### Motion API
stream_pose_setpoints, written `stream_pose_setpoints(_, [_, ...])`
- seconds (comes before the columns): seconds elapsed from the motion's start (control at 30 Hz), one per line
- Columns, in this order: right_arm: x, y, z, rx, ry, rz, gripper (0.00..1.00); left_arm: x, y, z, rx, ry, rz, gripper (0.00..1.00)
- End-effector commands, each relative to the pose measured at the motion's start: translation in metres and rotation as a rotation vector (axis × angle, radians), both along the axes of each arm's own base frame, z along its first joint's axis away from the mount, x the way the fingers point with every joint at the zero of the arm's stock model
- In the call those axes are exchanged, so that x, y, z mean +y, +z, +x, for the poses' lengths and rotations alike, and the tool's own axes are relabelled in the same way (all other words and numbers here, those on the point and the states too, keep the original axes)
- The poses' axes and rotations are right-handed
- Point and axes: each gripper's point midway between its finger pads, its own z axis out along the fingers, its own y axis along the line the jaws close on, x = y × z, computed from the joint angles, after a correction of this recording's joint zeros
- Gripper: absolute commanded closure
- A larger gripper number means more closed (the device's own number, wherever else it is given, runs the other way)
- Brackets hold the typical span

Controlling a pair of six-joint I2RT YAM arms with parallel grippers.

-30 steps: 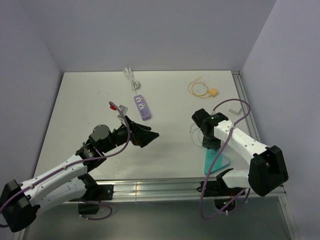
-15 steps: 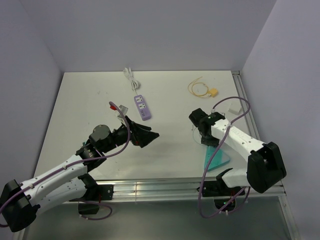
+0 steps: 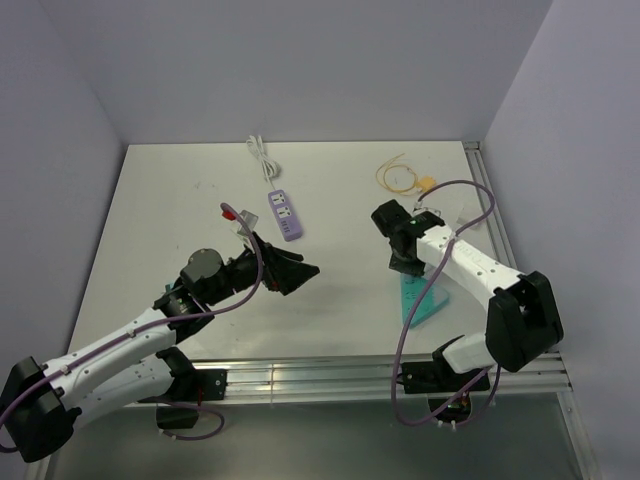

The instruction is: Insert the plug

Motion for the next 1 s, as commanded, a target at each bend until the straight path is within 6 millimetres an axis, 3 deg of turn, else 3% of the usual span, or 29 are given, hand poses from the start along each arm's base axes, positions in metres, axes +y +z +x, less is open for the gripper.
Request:
stream_pose_setpoints(0.0, [0.013, 0.027, 0.021, -0.103, 0.013, 0.055, 1.0, -0.002, 0.01, 0.002, -0.032, 0.004, -0.017, 0.02])
stream_pose_setpoints(0.2, [0.007, 0.045, 0.021, -0.113, 0.131, 0.02, 1.0, -0.004, 0.009, 0.003, -0.025, 0.001, -0.017, 0.02])
stream_pose_setpoints(0.27, [0.007, 0.044, 0.023, -0.11, 0.186, 0.003, 1.0, -0.004, 0.009, 0.003, -0.027, -0.001, -0.019, 0.02])
stream_pose_setpoints(0.4, [-0.015, 0.037, 0.022, -0.041, 0.261, -0.15, 1.0, -0.004, 0.011, 0.004, -0.032, 0.004, -0.018, 0.02])
stream_pose_setpoints(0.57, [-0.006, 0.05, 0.038, -0.185, 0.392, -0.129, 1.0, -0.004, 0.008, 0.003, -0.026, 0.002, -0.021, 0.02])
stream_pose_setpoints(0.67, [-0.002, 0.05, 0.032, -0.237, 0.496, -0.1, 1.0, -0.004, 0.009, 0.003, -0.025, -0.002, -0.017, 0.02])
stream_pose_setpoints(0.73, [-0.004, 0.055, 0.029, -0.248, 0.507, -0.1, 1.0, -0.003, 0.008, 0.003, -0.024, 0.002, -0.014, 0.02])
stream_pose_setpoints(0.9, [0.001, 0.042, 0.016, -0.18, 0.462, -0.041, 1.0, -0.003, 0.007, 0.002, -0.015, -0.003, -0.033, 0.02])
stream_pose_setpoints(0.97, [-0.004, 0.049, 0.015, -0.197, 0.376, -0.144, 1.0, -0.004, 0.006, 0.001, -0.01, -0.009, -0.032, 0.02])
